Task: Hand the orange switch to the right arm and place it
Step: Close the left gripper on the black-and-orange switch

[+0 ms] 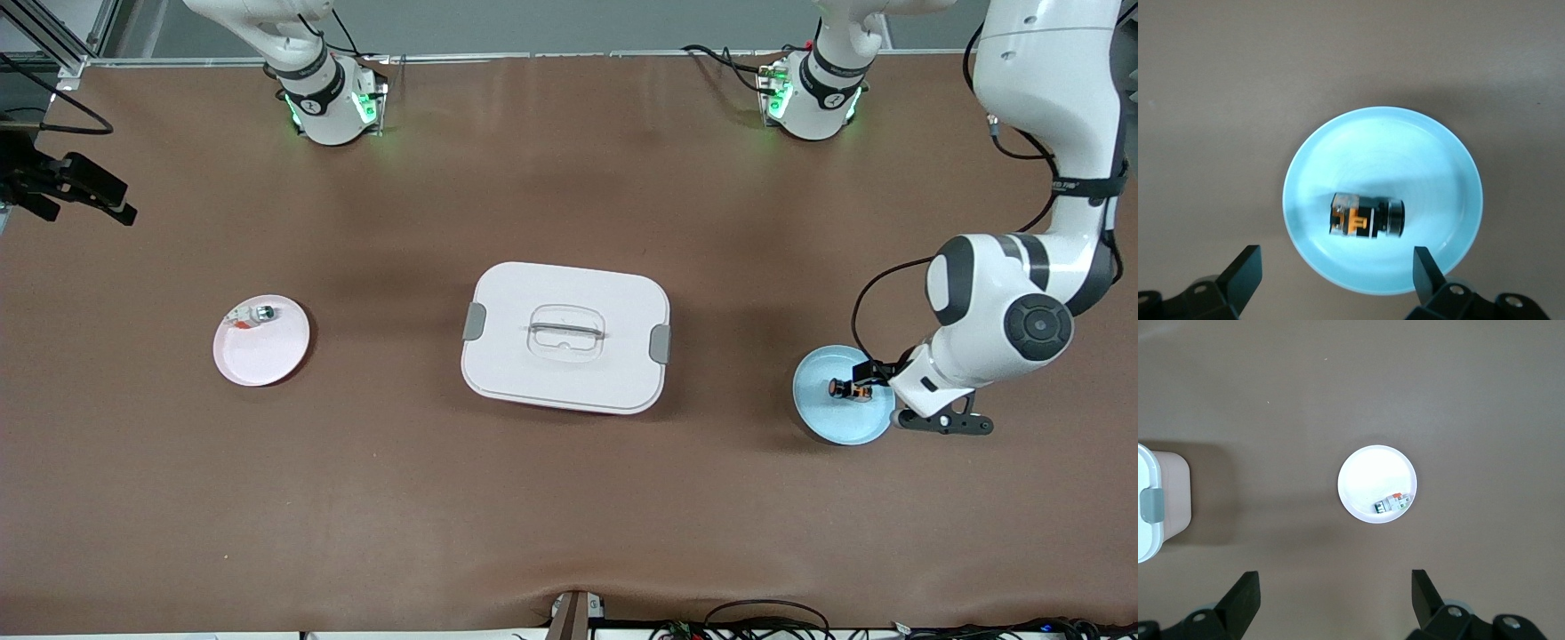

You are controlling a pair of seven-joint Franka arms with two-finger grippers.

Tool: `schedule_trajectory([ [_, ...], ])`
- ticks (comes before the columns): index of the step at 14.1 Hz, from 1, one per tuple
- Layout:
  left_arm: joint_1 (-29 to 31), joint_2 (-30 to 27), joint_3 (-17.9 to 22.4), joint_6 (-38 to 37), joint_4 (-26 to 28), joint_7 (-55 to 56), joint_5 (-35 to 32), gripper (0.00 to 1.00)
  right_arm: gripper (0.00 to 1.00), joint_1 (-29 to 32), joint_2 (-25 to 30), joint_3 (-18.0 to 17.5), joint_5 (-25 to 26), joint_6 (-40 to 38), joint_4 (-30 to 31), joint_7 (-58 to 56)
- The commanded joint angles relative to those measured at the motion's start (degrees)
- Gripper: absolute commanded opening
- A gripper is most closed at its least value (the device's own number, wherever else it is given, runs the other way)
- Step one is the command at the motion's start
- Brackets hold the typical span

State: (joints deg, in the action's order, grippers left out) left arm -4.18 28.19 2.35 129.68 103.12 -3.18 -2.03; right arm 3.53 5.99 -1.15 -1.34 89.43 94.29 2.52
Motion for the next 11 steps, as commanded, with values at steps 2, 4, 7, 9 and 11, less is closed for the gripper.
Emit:
schedule_trajectory([
  [2,-0.21,1.43,-0.24,4.62,2.79,-0.68,-0.34,1.00,1.00,0.25,1.31,0.01,-0.77,1.00,1.25,-0.23],
  [4,0.14,2.40,-0.24,5.49,3.05,-0.68,-0.25,1.00,1.00,0.16,1.39,0.01,-0.77,1.01,1.25,-0.23],
  [7,0.05,4.07,-0.41,6.29,2.97,-0.60,-0.08,1.00,1.00,0.07,1.39,0.01,-0.77,1.01,1.25,-0.23],
  [9,0.14,4.51,-0.50,6.55,2.88,-0.60,-0.08,1.00,1.00,-0.11,1.39,0.01,-0.77,0.92,1.25,-0.23],
  [11,0.05,5.47,-0.68,6.99,2.79,-0.60,0.01,1.00,1.00,-0.02,1.39,-0.08,-0.77,0.92,1.25,-0.23],
])
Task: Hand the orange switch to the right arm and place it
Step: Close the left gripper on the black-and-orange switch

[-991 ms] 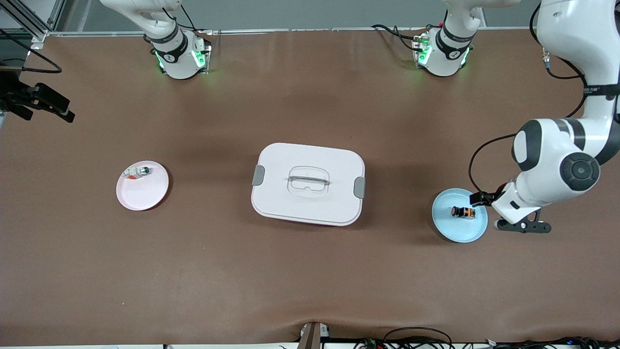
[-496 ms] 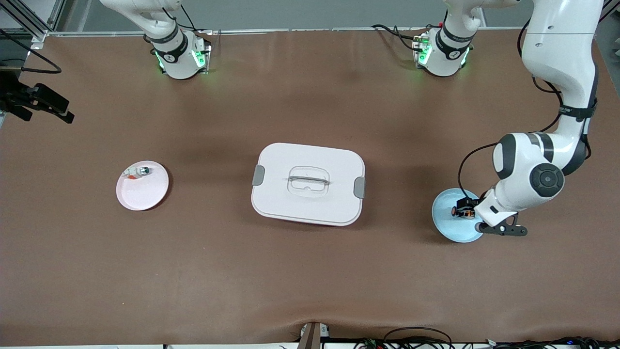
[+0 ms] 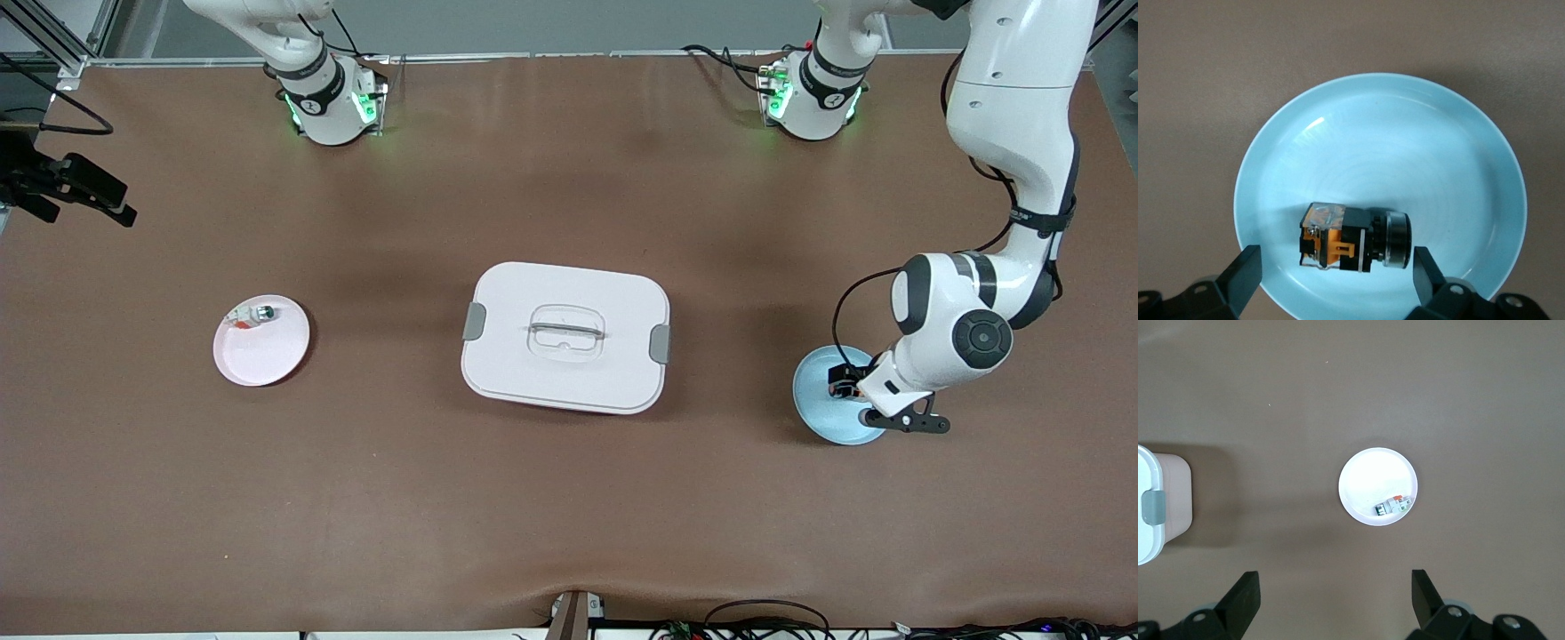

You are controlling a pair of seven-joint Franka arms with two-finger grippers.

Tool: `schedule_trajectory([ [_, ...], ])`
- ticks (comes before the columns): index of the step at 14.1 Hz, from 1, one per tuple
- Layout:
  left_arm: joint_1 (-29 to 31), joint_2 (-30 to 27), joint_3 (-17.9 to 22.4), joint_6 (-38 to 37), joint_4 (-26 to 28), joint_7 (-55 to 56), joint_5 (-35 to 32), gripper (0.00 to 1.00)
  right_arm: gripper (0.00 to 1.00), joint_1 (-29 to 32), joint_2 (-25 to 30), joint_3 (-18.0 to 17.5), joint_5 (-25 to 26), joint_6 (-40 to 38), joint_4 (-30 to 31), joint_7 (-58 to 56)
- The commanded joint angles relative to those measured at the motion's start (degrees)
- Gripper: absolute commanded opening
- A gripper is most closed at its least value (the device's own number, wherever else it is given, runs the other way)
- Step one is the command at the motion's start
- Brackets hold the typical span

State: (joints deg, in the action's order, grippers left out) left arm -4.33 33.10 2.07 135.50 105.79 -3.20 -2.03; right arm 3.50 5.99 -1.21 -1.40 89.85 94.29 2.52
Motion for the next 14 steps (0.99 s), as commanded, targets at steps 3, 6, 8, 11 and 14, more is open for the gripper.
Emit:
schedule_trajectory([
  [3,0.29,1.26,-0.93,1.17,0.03,-0.66,0.01,1.00,1.00,0.10,1.48,0.07,-0.71,0.67,1.68,-0.23],
  [6,0.38,1.96,-1.19,1.43,-0.23,-0.75,-0.08,1.00,1.00,0.01,1.48,-0.02,-0.71,0.59,1.69,-0.23],
  [8,0.38,2.49,-1.19,2.74,-0.32,-0.84,-0.08,1.00,1.00,0.10,1.48,-0.02,-0.71,0.50,1.69,-0.23],
  [11,0.38,3.28,-1.19,3.54,-0.58,-0.93,-0.17,1.00,1.00,0.10,1.48,0.07,-0.71,0.68,1.69,-0.23],
  [14,0.29,4.07,-1.19,4.24,-1.11,-0.93,-0.17,0.97,1.00,0.10,1.48,-0.02,-0.71,0.59,1.69,-0.23],
])
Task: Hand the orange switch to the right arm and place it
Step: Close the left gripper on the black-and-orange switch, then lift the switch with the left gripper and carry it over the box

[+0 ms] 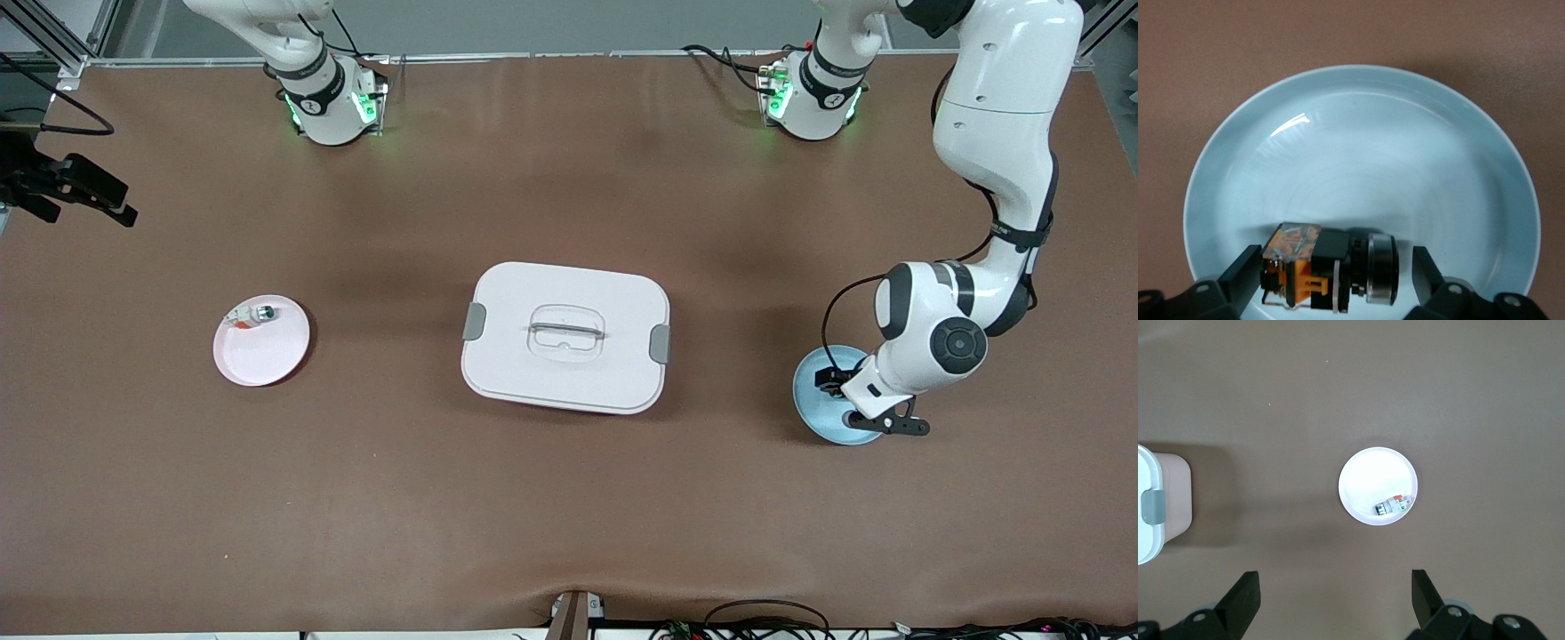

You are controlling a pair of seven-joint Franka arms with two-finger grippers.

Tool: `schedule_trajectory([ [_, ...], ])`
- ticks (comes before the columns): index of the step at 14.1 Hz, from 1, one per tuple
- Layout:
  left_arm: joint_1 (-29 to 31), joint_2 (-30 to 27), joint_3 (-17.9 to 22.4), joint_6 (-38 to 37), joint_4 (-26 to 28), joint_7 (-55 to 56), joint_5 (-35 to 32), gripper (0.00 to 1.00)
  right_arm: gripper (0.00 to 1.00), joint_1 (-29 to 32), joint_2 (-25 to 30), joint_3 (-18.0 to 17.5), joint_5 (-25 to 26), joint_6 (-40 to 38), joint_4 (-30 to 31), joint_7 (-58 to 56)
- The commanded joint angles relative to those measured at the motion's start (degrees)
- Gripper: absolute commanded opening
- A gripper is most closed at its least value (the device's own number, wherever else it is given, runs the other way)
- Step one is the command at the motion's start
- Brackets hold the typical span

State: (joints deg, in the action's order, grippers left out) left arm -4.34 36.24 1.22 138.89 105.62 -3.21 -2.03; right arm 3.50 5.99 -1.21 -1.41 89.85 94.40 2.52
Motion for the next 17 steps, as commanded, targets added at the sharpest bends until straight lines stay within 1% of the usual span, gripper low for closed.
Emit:
schedule_trajectory([
  [1,0.30,1.02,-0.34,0.86,-0.94,-0.92,-0.17,0.95,1.00,0.10,1.48,-0.02,-0.70,0.59,1.58,-0.23],
  [2,0.30,1.19,-0.34,0.95,-1.03,-0.92,-0.17,0.93,1.00,0.01,1.48,0.07,-0.70,0.59,1.58,-0.23],
  [4,0.30,1.20,-0.34,0.86,-1.03,-0.92,-0.17,0.77,1.00,0.10,1.48,0.07,-0.70,0.59,1.58,-0.23],
  [6,0.39,0.93,-0.34,0.86,-1.03,-1.01,-0.08,0.57,1.00,0.01,1.48,-0.02,-0.70,0.76,1.58,-0.23],
  [8,0.21,0.58,-0.34,0.86,-1.03,-1.01,-0.17,0.31,1.00,0.10,1.48,0.07,-0.70,0.77,1.58,-0.23],
  [9,0.30,0.49,-0.34,0.77,-1.03,-1.01,-0.17,0.23,1.00,0.10,1.48,0.07,-0.70,0.76,1.58,-0.23],
  [10,0.30,-0.03,-0.34,0.60,-1.03,-1.01,-0.17,0.19,1.00,0.19,1.48,0.07,-0.70,0.76,1.58,-0.23],
  [11,0.30,-0.82,-0.43,0.25,-1.03,-1.01,-0.08,0.17,1.00,0.19,1.48,0.07,-0.70,0.76,1.58,-0.23],
  [13,0.21,-2.57,-0.51,-0.37,-1.03,-0.84,0.01,0.16,1.00,0.10,1.48,0.07,-0.70,0.68,1.58,-0.23],
  [17,0.21,-6.79,-1.13,-5.36,-1.12,-0.49,0.10,0.17,1.00,0.10,1.48,0.07,-0.70,0.50,1.58,-0.23],
])
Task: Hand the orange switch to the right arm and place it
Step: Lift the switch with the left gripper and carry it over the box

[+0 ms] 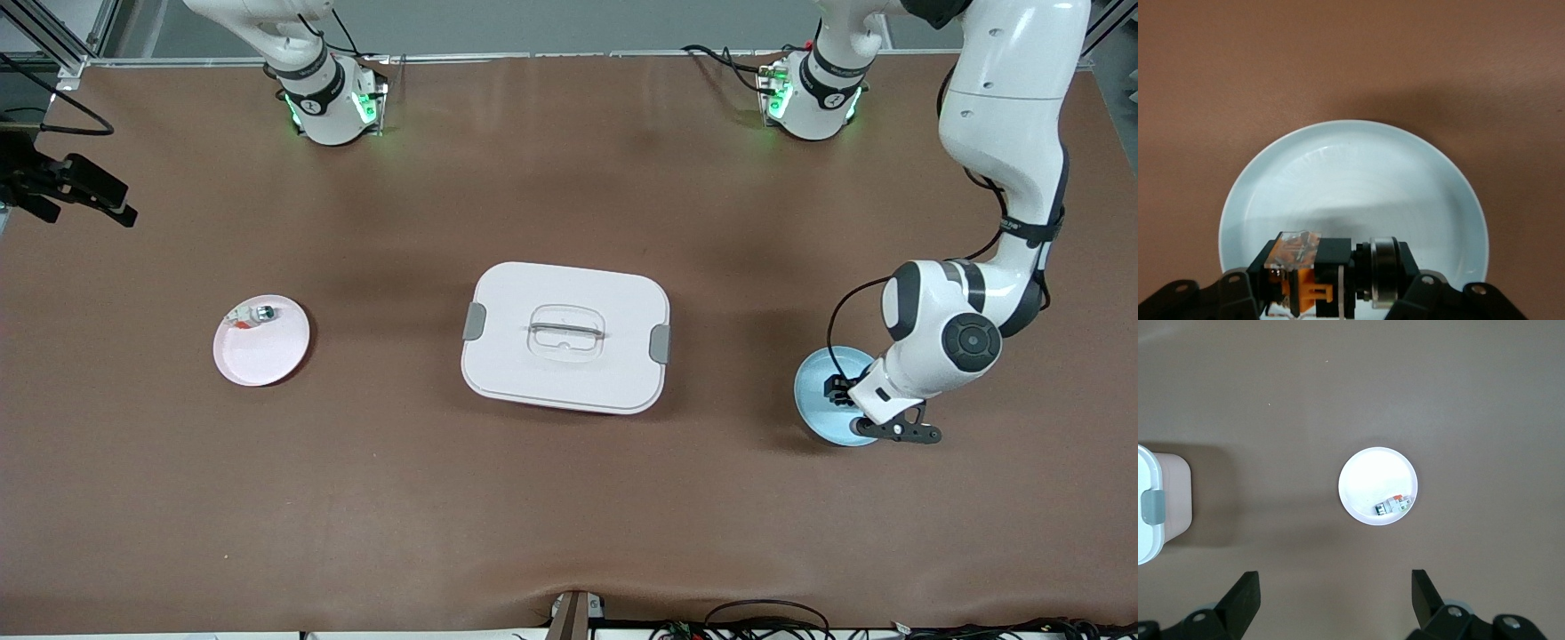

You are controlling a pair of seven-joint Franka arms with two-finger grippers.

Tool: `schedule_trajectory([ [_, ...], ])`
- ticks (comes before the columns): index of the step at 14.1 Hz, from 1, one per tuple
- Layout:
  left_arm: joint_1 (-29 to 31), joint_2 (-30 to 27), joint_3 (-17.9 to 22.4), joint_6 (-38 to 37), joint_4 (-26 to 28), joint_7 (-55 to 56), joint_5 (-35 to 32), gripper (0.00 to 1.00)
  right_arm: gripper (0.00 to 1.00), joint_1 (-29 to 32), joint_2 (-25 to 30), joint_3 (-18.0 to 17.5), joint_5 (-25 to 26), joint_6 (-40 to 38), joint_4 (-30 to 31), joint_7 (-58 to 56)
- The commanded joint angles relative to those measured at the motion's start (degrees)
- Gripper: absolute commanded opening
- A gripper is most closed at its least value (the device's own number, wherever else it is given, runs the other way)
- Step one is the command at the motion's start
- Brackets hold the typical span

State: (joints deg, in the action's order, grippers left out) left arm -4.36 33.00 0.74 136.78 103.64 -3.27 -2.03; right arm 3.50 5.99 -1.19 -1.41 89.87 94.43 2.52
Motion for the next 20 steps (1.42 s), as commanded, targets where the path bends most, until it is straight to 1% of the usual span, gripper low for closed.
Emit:
schedule_trajectory([
  [1,0.23,-4.69,-1.61,-5.19,0.77,-0.16,0.44,0.17,1.00,0.19,1.48,0.05,-0.70,0.48,1.55,-0.23],
  [3,0.23,-7.76,-2.32,-8.97,0.95,0.11,2.11,0.17,1.00,0.19,1.48,0.05,-0.70,0.66,1.55,-0.23],
  [5,-0.21,-11.63,-3.02,-15.29,0.86,2.29,2.12,0.17,1.00,0.10,1.39,0.05,-0.70,0.57,1.55,-0.23],
  [6,-0.21,-13.39,-3.55,-17.32,0.86,3.18,2.12,0.17,1.00,0.10,1.39,0.05,-0.70,0.57,1.55,-0.23],
  [9,-0.21,-17.87,-6.62,-23.47,0.86,8.44,2.21,0.17,1.00,0.10,1.39,0.05,-0.70,0.40,1.55,-0.23],
  [11,-0.12,-19.46,-8.47,-26.46,0.86,11.87,2.21,0.17,1.00,0.36,1.39,0.05,-0.70,0.31,1.46,-0.23],
  [13,-0.12,-20.34,-9.70,-27.79,0.77,13.90,2.38,0.17,1.00,0.45,1.39,0.14,-0.70,-0.04,1.46,-0.14],
  [16,-0.21,-21.49,-12.42,-27.97,0.51,20.04,4.22,0.17,1.00,0.80,1.22,0.14,-0.70,-0.13,1.11,-0.23],
  [20,-0.47,-20.88,-16.73,-29.47,-2.56,30.93,6.42,0.17,1.00,0.98,0.96,0.22,-0.70,-0.13,0.06,-0.06],
])
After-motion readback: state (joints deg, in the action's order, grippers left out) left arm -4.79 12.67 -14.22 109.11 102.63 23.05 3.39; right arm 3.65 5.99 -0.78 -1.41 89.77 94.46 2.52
